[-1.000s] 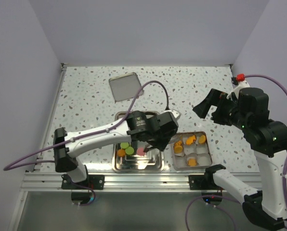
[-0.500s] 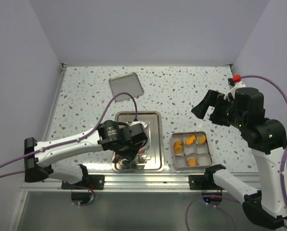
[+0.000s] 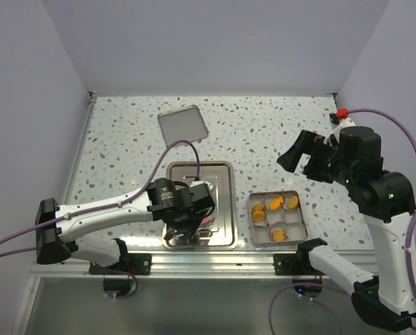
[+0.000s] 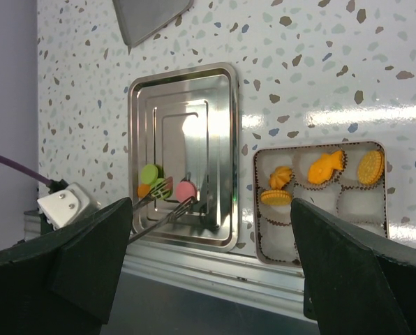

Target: Pack the cookies

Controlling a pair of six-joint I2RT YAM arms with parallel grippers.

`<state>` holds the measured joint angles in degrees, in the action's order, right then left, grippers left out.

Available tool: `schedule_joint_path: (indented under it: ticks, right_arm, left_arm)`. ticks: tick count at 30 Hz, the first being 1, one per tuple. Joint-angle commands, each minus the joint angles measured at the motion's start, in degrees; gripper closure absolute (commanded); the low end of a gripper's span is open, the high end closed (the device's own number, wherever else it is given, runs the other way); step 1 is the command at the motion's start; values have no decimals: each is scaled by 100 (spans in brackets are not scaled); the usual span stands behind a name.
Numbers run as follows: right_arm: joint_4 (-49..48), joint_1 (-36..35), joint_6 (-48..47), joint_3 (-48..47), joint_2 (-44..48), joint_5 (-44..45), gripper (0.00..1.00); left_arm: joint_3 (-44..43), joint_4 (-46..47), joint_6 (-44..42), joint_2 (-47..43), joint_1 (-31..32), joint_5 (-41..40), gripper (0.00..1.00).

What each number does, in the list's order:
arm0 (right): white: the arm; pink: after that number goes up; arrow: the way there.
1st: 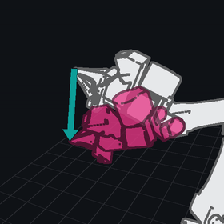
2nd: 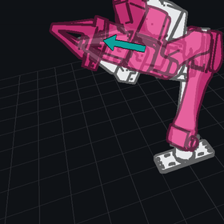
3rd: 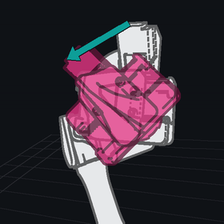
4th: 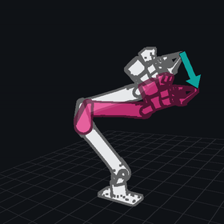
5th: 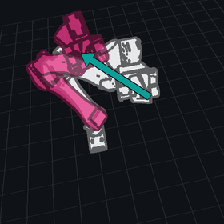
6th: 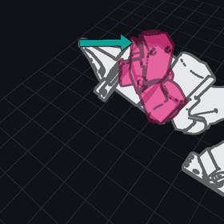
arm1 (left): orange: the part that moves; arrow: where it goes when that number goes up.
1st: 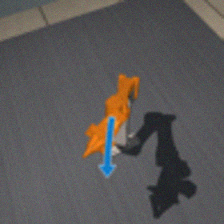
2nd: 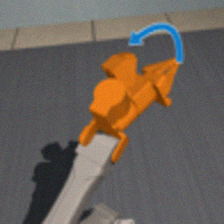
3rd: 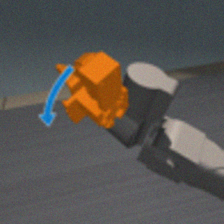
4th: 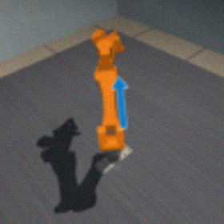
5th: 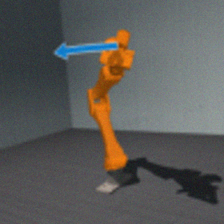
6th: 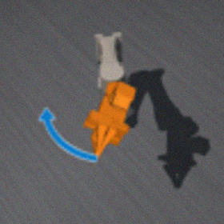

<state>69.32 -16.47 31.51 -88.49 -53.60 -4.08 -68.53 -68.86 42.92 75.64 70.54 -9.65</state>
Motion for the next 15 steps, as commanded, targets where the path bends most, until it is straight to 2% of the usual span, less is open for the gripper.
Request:
schedule_joint_path:
  ticks: [1,11,15]
  right_arm:
    - [-138,-23,5,7,8,-85,1]
    - [-138,-14,-4,-19,-10,-76,1]
    - [-147,-14,-4,-37,-27,-85,1]
  left_arm:
    - [50,268,15,100,3,25,44]
    - [138,347,-37,267,-5,68,44]
    - [86,347,-90,373,-5,68,49]
